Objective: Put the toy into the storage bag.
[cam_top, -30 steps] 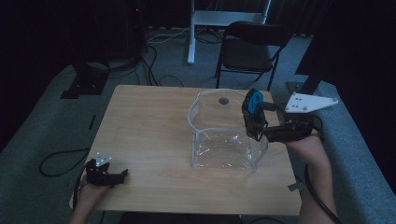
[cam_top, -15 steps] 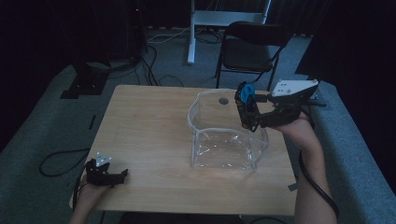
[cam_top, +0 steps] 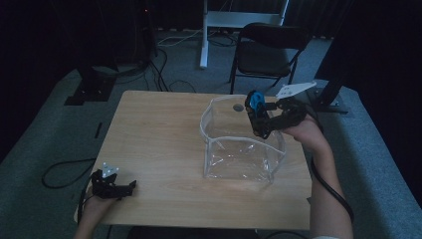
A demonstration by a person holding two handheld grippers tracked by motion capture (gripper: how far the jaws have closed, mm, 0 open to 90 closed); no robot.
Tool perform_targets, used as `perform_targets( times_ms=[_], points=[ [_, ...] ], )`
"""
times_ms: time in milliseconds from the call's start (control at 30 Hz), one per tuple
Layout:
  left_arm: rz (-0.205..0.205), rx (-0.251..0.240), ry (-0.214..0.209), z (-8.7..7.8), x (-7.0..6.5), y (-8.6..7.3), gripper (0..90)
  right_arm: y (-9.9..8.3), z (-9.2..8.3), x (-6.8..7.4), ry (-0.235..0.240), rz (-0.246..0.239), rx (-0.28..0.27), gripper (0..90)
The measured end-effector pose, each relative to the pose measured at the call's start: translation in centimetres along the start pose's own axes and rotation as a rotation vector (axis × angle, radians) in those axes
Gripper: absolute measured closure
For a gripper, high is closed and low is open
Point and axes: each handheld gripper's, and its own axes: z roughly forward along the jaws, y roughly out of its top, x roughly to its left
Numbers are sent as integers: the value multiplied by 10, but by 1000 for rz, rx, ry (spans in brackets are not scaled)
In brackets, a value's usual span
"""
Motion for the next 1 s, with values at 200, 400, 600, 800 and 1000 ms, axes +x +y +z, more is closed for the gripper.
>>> perform_targets(
  times_ms=[200, 400, 600, 800, 1000],
  points=[
    [-1, 0, 0, 0, 0, 0, 2, -4, 18, -5, 16, 7, 50, 269],
    [-1, 1, 0, 0, 0, 0, 2, -5, 30, -8, 6, 2, 119, 269],
    [0, 0, 0, 0, 0, 0, 2, -6, 38, -7, 3, -13, 196, 269],
    [0, 1, -1, 0, 0, 0, 2, -6, 45, -5, -1, -35, 245, 269],
    [-1, 0, 0, 0, 0, 0, 2, -8, 51, 0, -20, -59, 299, 269]
  ],
)
